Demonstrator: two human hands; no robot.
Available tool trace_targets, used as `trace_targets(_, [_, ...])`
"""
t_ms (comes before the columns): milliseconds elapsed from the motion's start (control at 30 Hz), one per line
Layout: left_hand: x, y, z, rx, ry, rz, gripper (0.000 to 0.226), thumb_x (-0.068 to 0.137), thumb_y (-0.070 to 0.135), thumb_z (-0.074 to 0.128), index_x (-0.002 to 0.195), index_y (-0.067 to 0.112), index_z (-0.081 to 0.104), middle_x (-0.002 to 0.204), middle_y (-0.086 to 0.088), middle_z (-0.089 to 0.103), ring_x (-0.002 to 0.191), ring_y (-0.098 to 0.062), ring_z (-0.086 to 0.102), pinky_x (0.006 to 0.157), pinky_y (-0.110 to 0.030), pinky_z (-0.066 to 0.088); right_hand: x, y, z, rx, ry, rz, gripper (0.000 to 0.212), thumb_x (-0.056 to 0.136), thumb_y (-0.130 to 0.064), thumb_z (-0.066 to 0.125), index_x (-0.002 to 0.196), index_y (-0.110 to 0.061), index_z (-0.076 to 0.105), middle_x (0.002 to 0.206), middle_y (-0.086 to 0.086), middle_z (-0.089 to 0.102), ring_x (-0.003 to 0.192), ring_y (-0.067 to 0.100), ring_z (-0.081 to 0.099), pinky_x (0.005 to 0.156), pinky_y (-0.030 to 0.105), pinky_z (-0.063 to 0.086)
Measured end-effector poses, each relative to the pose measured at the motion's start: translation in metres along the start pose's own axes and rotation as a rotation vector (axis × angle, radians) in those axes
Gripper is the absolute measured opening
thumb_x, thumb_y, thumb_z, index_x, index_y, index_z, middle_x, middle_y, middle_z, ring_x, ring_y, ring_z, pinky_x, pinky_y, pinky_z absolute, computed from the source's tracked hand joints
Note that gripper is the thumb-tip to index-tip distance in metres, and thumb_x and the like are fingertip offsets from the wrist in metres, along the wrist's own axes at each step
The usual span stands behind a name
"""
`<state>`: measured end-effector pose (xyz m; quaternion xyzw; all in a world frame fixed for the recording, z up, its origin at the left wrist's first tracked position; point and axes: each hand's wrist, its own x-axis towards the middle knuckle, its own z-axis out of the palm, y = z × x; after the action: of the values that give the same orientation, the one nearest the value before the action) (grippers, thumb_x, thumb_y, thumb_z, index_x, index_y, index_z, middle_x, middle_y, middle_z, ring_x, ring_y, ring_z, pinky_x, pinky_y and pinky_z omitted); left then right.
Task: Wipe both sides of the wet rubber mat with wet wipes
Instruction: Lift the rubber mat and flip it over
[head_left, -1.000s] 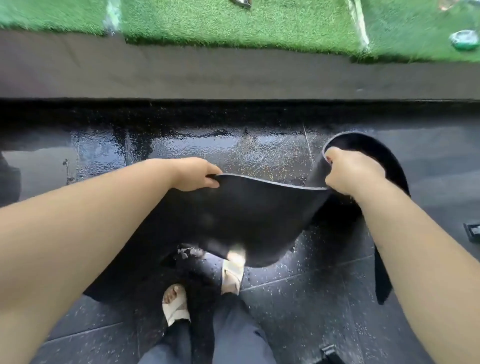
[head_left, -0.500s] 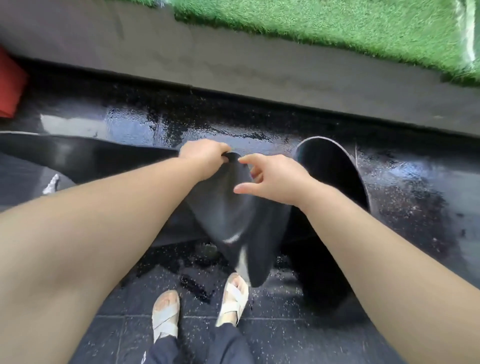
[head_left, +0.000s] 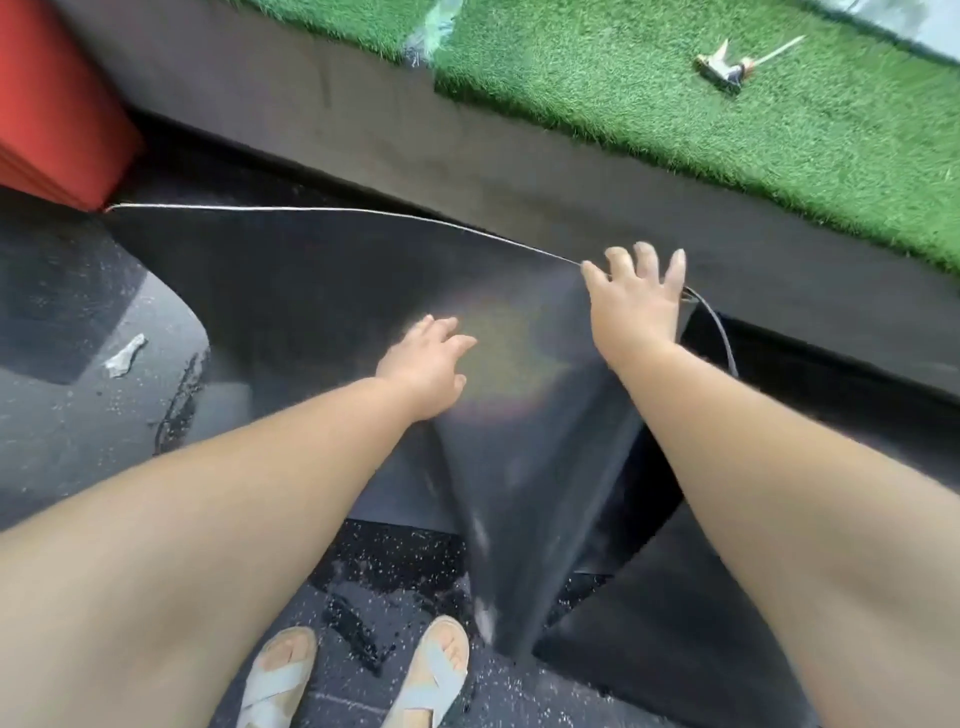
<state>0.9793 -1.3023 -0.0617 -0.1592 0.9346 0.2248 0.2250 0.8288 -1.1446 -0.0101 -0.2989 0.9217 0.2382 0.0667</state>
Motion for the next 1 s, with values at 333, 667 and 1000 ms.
trace_targets(333, [-0.013,-0.132,0.105,-0.209,-0.212,-0.305,0.04,0.098,0.035,0.041,0.137,0.03,0.043,0.144,-0.002,0.034,0.13,-0.025,0.036,0.096,-0.036,0.038,-0.045,-0.201,0.124,0.765,-0.478,-0.113,0.039,0.094,-0.022,0.047,0.133,-0.027,0.047,0.139,0.0,0.036,0.119,0.023,0.044,0.086,0.033,0.041])
trace_targets(667, [-0.056,-0.321,0.288,-0.763,-0.186,-1.027,0.031,0.095,0.017,0.047,0.118,-0.001,0.056,0.129,-0.019,0.054,0.113,-0.033,0.055,0.095,-0.038,0.047,-0.118,-0.398,0.271,1.959,-1.075,1.194,0.041,0.095,-0.013,0.051,0.135,-0.006,0.041,0.14,0.017,0.042,0.119,0.034,0.051,0.077,0.036,0.051])
trace_targets(1000, [-0.018,-0.444,0.314,-1.537,0.285,-1.336,0.028,0.096,0.017,0.049,0.125,0.017,0.049,0.102,-0.002,0.048,0.095,-0.019,0.05,0.079,-0.032,0.047,-0.079,-0.475,0.303,2.114,-0.88,1.693,0.054,0.09,-0.033,0.061,0.136,-0.014,0.041,0.14,0.0,0.045,0.124,0.017,0.05,0.097,0.032,0.045])
